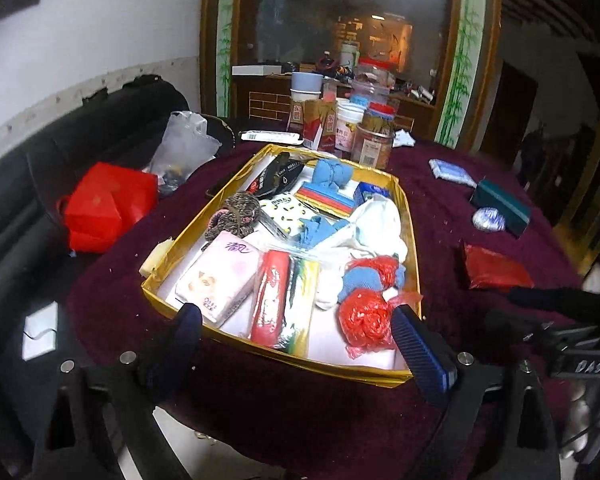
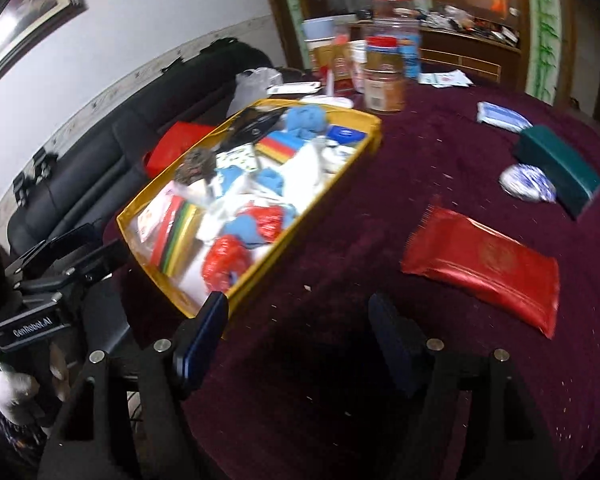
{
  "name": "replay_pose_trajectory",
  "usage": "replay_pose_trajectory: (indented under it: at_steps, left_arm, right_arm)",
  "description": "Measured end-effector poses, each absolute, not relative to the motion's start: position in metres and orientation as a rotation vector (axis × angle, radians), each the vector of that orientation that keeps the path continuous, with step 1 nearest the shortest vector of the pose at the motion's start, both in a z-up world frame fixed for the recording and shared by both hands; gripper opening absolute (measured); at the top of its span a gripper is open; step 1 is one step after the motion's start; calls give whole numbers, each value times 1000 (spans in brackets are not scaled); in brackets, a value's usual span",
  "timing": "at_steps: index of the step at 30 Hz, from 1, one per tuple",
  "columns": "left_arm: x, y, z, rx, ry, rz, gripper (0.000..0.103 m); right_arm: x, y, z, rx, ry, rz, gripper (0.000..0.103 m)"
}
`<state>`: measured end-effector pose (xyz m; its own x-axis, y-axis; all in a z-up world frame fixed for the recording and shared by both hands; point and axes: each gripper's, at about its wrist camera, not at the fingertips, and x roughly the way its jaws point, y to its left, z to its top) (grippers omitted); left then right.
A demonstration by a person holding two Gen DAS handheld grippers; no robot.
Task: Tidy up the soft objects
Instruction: 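Move both open tools from the tray toward the red packet and wrapped ball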
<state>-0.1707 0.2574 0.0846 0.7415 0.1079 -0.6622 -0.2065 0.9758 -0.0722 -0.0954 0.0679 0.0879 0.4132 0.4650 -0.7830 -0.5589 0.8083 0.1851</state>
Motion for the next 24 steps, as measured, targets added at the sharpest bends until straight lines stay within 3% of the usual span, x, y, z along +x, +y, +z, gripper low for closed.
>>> replay_pose_trajectory:
  at_steps: [24]
  left_arm:
    - [-152, 173, 77, 81, 774, 172, 99]
  right_arm:
    - [-85, -31, 75, 38, 939, 522, 73]
